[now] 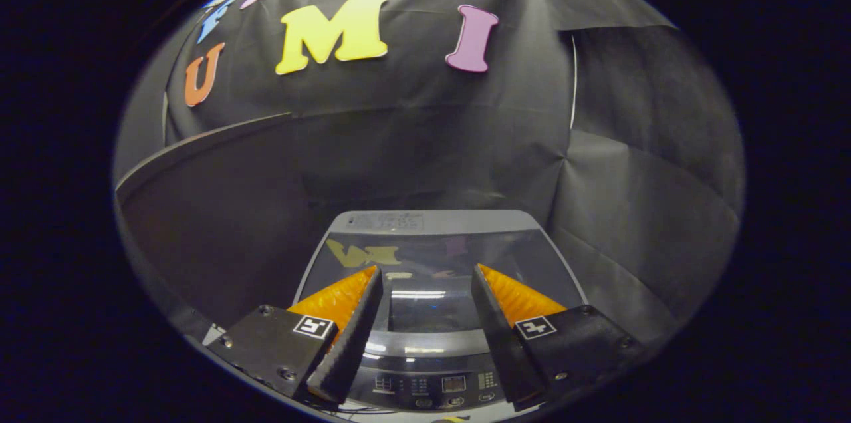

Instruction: Put the clothes into the washing machine and then close the washing machine lid.

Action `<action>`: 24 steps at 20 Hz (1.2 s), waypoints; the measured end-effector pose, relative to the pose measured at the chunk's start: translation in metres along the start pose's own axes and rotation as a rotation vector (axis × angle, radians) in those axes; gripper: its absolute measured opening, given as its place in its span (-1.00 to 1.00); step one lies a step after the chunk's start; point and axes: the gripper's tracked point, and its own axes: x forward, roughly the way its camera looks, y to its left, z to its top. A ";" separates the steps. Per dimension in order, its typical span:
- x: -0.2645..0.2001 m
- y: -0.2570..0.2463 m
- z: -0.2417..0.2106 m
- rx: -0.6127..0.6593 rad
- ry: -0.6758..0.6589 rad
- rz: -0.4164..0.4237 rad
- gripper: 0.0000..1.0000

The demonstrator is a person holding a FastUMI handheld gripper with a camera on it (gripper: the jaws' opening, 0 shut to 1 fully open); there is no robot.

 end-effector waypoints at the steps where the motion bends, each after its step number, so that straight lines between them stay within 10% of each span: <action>1: -0.009 0.004 -0.009 -0.011 0.004 0.013 0.70; 12: -0.209 0.025 -0.122 0.045 0.027 0.006 0.72; 24: -0.436 -0.017 -0.102 0.074 -0.154 -0.071 0.78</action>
